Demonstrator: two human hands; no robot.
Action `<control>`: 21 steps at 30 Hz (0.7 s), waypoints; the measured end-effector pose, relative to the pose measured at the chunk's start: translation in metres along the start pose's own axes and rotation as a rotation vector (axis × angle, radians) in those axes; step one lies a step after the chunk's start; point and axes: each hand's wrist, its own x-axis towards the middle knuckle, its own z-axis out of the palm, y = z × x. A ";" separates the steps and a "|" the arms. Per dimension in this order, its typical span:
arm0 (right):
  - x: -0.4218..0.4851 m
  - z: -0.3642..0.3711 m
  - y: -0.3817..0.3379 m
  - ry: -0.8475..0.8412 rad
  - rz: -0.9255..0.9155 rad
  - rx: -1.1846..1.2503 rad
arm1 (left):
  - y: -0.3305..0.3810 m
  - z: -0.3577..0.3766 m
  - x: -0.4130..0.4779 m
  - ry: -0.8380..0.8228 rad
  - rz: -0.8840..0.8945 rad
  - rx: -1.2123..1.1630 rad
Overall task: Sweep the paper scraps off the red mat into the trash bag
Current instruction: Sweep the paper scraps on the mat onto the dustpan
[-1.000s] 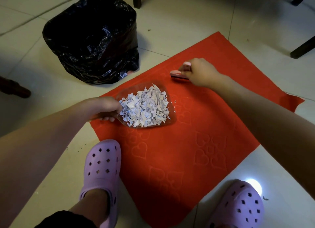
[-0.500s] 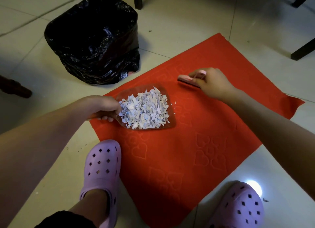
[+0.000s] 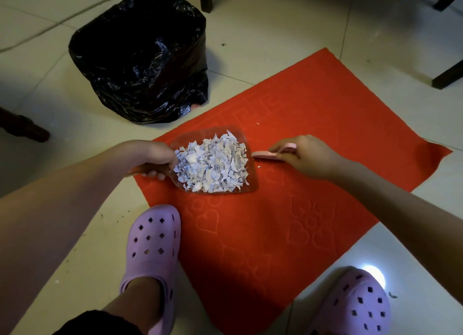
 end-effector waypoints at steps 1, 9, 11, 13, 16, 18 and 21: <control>-0.003 -0.004 0.002 0.034 0.004 0.032 | 0.000 0.000 0.000 -0.001 0.000 0.004; 0.036 -0.023 0.018 0.378 0.179 0.186 | -0.001 0.002 0.002 -0.010 0.003 0.054; 0.054 -0.024 0.013 0.345 0.203 0.149 | 0.000 0.002 0.003 -0.006 0.004 0.052; 0.063 -0.025 0.007 0.246 0.203 0.094 | 0.000 0.002 0.004 -0.006 0.005 0.050; 0.059 -0.032 0.004 0.021 0.114 0.046 | 0.000 0.003 0.004 -0.013 0.008 0.037; 0.043 -0.045 0.003 -0.071 0.066 0.075 | -0.001 0.003 0.003 -0.013 0.006 0.023; 0.022 -0.060 0.006 -0.061 0.042 0.094 | 0.000 0.003 0.003 -0.013 0.001 0.023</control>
